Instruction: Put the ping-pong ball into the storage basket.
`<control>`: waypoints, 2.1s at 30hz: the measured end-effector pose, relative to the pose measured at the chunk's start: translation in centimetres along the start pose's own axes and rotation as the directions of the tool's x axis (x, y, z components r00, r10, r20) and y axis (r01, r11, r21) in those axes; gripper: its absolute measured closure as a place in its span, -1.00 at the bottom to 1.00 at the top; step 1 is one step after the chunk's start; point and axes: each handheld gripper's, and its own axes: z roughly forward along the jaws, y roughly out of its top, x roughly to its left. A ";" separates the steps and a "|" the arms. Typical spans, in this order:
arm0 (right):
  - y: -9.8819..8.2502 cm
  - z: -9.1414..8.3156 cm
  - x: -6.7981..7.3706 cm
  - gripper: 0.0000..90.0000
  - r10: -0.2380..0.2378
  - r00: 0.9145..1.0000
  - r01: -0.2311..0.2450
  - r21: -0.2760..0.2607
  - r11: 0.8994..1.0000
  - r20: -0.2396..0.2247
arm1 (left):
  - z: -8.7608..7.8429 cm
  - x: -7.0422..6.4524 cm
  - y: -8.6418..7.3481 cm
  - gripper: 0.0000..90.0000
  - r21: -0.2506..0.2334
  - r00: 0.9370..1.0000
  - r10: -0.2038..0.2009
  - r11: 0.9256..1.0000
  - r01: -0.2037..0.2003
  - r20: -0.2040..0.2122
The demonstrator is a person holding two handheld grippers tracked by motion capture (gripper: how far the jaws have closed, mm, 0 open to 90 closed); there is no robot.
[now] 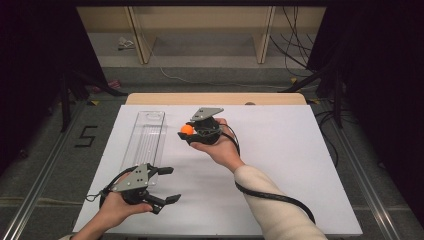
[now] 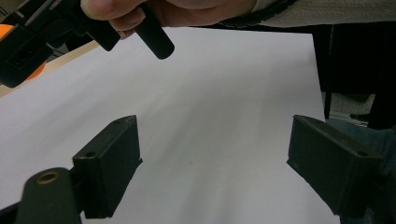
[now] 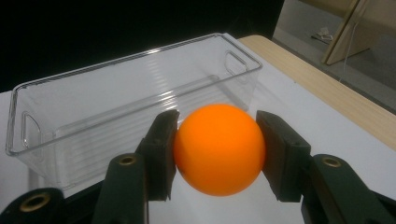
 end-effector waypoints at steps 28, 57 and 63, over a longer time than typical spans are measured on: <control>1.1 1.2 0.6 0.14 -0.014 1.000 0.014 0.007 1.000 -0.020 | 0.1 0.0 0.0 -0.63 0.003 1.000 -0.001 1.000 0.001 0.008; 2.1 2.7 1.2 0.14 -0.029 0.999 0.029 0.016 0.999 -0.036 | 0.1 -0.1 0.0 -0.63 0.008 1.000 0.003 1.000 -0.003 0.017; 2.3 2.9 1.3 0.14 -0.029 0.999 0.029 0.020 0.999 -0.039 | 0.1 -0.1 0.0 -0.63 0.008 1.000 0.002 1.000 -0.002 0.017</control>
